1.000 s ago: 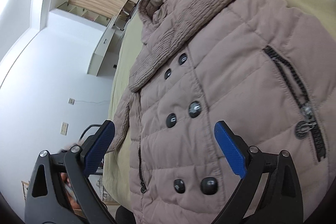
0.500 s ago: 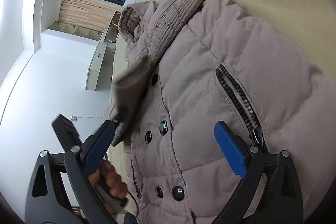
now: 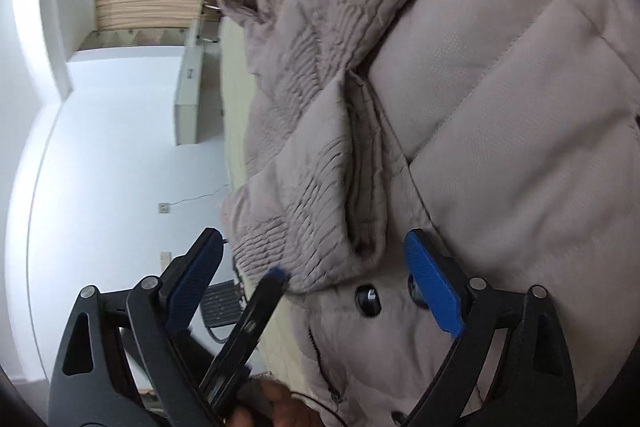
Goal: Fold large clothes
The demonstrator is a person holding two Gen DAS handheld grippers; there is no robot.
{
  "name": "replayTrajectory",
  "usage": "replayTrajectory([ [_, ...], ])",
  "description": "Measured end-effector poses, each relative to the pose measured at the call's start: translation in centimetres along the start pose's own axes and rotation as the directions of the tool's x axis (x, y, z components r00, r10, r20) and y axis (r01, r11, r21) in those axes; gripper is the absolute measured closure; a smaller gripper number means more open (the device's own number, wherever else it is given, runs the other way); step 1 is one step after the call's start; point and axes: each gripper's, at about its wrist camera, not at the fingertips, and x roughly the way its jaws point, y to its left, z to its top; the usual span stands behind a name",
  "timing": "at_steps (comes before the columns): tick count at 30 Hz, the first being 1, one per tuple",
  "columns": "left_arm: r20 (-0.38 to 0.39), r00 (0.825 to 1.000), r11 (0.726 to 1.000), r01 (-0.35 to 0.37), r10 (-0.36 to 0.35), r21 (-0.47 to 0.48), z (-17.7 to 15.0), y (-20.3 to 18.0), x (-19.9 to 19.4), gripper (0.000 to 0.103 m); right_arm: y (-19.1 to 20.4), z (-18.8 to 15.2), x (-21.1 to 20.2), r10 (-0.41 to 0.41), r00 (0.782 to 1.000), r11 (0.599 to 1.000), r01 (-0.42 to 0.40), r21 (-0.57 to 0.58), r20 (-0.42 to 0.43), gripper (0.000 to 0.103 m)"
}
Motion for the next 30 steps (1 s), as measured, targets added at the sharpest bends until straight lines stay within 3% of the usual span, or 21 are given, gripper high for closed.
replayTrajectory([
  [3, 0.022, 1.0, 0.999, -0.011, 0.012, -0.045, -0.2, 1.9, -1.5, 0.045, 0.3, 0.9, 1.3, 0.011, 1.0, 1.0, -0.011, 0.029, -0.027, 0.03],
  [8, 0.027, 0.998, 0.991, -0.046, 0.05, -0.123, -1.4, 5.7, -3.0, 0.045, 1.1, 1.5, 4.0, -0.085, 0.991, 0.996, 0.082, -0.033, -0.102, 0.044],
  [10, 0.026, 0.998, 0.987, -0.051, 0.056, -0.154, -1.9, 7.0, -3.4, 0.045, 1.1, 1.9, 4.8, -0.123, 0.986, 0.991, 0.117, -0.06, -0.113, 0.066],
  [11, 0.028, 0.998, 0.985, -0.055, 0.061, -0.164, -2.1, 7.5, -3.7, 0.045, 1.3, 1.9, 5.0, -0.132, 0.985, 0.99, 0.125, -0.068, -0.111, 0.071],
  [13, 0.039, 0.997, 0.983, -0.059, 0.067, -0.172, -2.3, 8.0, -4.2, 0.045, 2.8, 1.5, 4.7, -0.141, 0.984, 0.983, 0.128, -0.128, -0.105, 0.08],
  [15, 0.05, 0.996, 0.982, -0.063, 0.072, -0.177, -2.3, 8.3, -4.3, 0.045, 5.7, 0.7, 4.2, -0.153, 0.985, 0.966, 0.131, -0.223, -0.084, 0.082],
  [20, 0.075, 0.993, 0.977, -0.072, 0.088, -0.201, -1.6, 8.1, -4.0, 0.035, 16.0, 0.3, 2.4, -0.012, 0.999, 0.922, -0.009, -0.387, -0.051, 0.084],
  [24, 0.114, 0.978, 0.962, -0.142, 0.172, -0.235, 0.3, 8.5, -3.2, 0.033, 24.5, 1.3, -0.4, 0.15, 0.988, 0.863, -0.144, -0.485, -0.027, 0.084],
  [27, 0.128, 0.964, 0.934, -0.186, 0.234, -0.306, 2.8, 9.8, -1.5, 0.033, 29.5, 2.4, -2.8, 0.219, 0.976, 0.816, -0.184, -0.547, -0.002, 0.084],
  [30, 0.12, 0.951, 0.924, -0.239, 0.285, -0.297, 5.4, 10.2, 0.8, 0.035, 31.4, 4.6, -5.7, 0.265, 0.963, 0.791, -0.185, -0.583, 0.054, 0.084],
])
